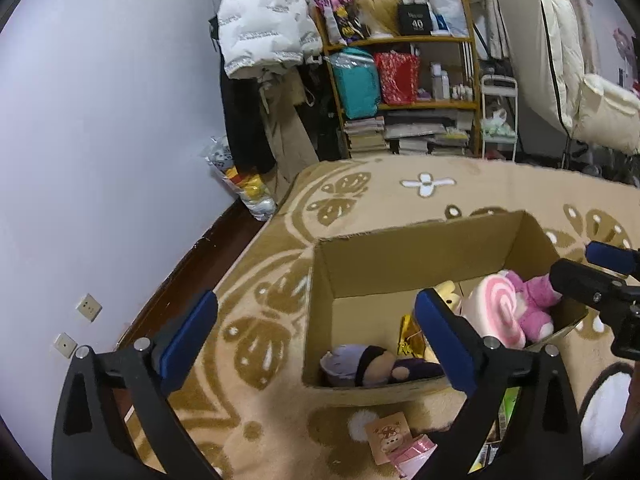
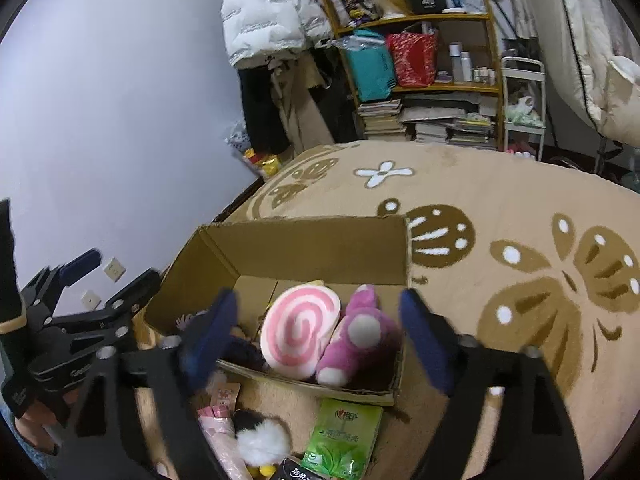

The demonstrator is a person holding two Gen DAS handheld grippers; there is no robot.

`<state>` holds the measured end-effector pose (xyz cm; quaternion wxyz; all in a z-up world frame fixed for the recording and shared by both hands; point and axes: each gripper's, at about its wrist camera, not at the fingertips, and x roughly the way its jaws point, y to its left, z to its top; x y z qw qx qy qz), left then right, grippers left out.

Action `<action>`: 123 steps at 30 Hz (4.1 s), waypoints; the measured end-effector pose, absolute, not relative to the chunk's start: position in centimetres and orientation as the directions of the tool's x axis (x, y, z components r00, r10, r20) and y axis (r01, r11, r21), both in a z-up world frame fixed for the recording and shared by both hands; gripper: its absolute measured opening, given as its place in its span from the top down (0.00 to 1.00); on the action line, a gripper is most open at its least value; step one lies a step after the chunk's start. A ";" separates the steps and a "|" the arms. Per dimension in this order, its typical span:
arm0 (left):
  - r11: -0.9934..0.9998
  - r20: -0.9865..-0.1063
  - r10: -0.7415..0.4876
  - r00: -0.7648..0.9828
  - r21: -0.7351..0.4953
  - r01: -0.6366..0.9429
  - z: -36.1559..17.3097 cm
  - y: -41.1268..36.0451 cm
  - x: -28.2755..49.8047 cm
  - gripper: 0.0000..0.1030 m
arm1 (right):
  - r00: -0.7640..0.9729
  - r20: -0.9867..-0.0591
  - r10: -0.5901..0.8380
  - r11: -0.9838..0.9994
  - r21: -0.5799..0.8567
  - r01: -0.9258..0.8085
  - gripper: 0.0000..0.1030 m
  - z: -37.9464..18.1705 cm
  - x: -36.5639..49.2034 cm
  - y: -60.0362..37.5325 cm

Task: Organize soft objects

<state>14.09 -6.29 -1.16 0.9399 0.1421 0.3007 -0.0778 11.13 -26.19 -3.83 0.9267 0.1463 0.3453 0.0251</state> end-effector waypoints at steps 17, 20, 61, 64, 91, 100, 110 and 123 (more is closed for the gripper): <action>0.951 -0.619 -0.009 0.786 0.237 0.197 1.0 -4.2 10.2 0.01 | 0.782 -0.610 0.130 0.958 0.281 0.060 0.01 -1.6 7.6 -25.7; 0.957 -0.633 -0.014 0.774 0.216 0.194 0.8 -3.8 9.5 0.01 | 0.780 -0.613 0.124 0.958 0.279 0.066 0.01 -1.4 6.8 -25.7; 0.963 -0.787 0.044 0.615 0.196 0.182 -5.5 -3.6 8.2 0.01 | 0.624 -0.777 0.090 0.955 0.246 0.169 0.01 -7.9 4.4 -25.6; 0.960 -0.800 0.049 0.598 0.202 0.192 -6.3 -4.1 8.6 0.01 | 0.604 -0.791 0.099 0.949 0.257 0.181 0.01 -8.9 4.8 -25.9; 0.934 -0.885 -0.007 0.465 0.160 0.319 -10.3 -7.6 9.2 0.01 | 0.516 -0.831 0.208 0.914 0.353 0.200 0.01 -13.0 8.2 -26.9; 0.918 -0.900 -0.013 0.436 0.163 0.362 -11.5 -9.0 8.9 0.01 | 0.501 -0.839 0.212 0.910 0.356 0.211 0.01 -13.6 8.3 -27.0; 0.910 -0.925 -0.009 0.379 0.150 0.386 -12.9 -9.6 9.2 0.01 | 0.445 -0.863 0.241 0.916 0.354 0.191 0.01 -14.9 9.0 -26.1; 0.920 -0.960 -0.035 0.279 0.078 0.383 -14.7 -9.3 10.1 0.01 | 0.382 -0.891 0.247 0.930 0.329 0.164 0.06 -16.7 9.9 -24.6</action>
